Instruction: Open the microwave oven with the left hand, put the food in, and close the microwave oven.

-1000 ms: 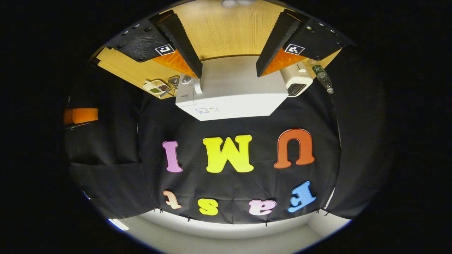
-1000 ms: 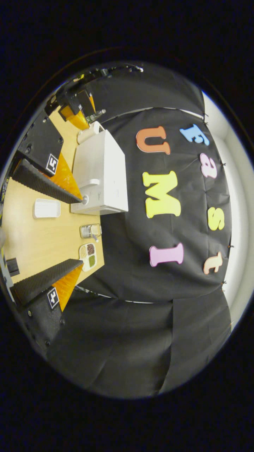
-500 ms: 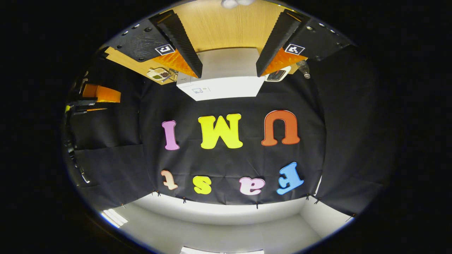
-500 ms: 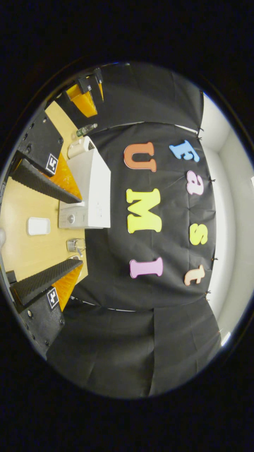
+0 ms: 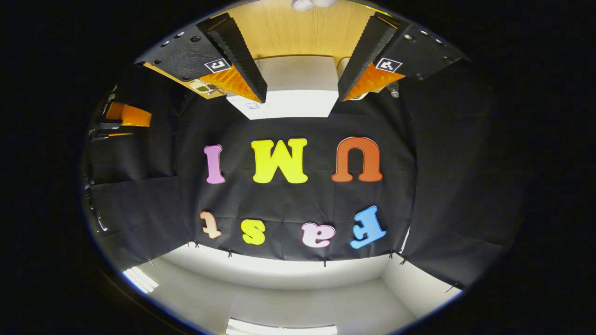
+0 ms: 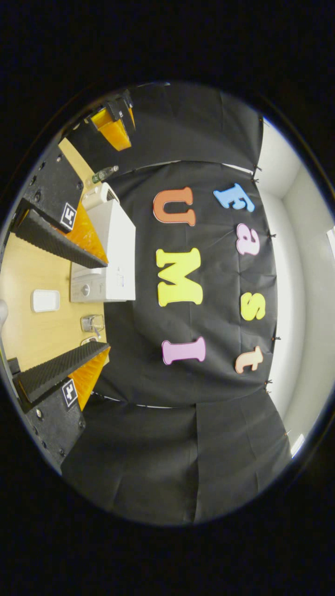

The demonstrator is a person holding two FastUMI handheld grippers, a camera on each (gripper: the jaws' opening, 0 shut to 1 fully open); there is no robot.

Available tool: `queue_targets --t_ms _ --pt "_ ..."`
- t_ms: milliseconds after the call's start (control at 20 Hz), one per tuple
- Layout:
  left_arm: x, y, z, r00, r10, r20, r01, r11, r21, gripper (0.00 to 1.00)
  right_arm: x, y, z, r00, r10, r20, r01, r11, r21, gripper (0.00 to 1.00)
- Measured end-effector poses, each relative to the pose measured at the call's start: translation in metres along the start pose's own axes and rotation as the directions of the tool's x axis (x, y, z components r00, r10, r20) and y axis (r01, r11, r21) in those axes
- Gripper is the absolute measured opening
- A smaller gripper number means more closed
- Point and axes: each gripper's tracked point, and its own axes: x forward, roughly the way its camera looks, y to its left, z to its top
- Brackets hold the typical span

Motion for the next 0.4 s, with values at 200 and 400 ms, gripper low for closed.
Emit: queue_targets --t_ms 200,400 --pt "0.001 -0.005 0.004 1.0 0.005 0.0 -0.005 1.0 0.009 0.96 0.0 -0.005 0.004 1.0 0.003 0.007 -0.003 1.0 -0.003 0.92" --pt "0.001 -0.012 0.003 1.0 -0.002 -0.013 0.002 1.0 0.001 0.96 -0.001 -0.005 0.015 0.999 0.012 0.031 -0.012 1.0 -0.011 0.92"
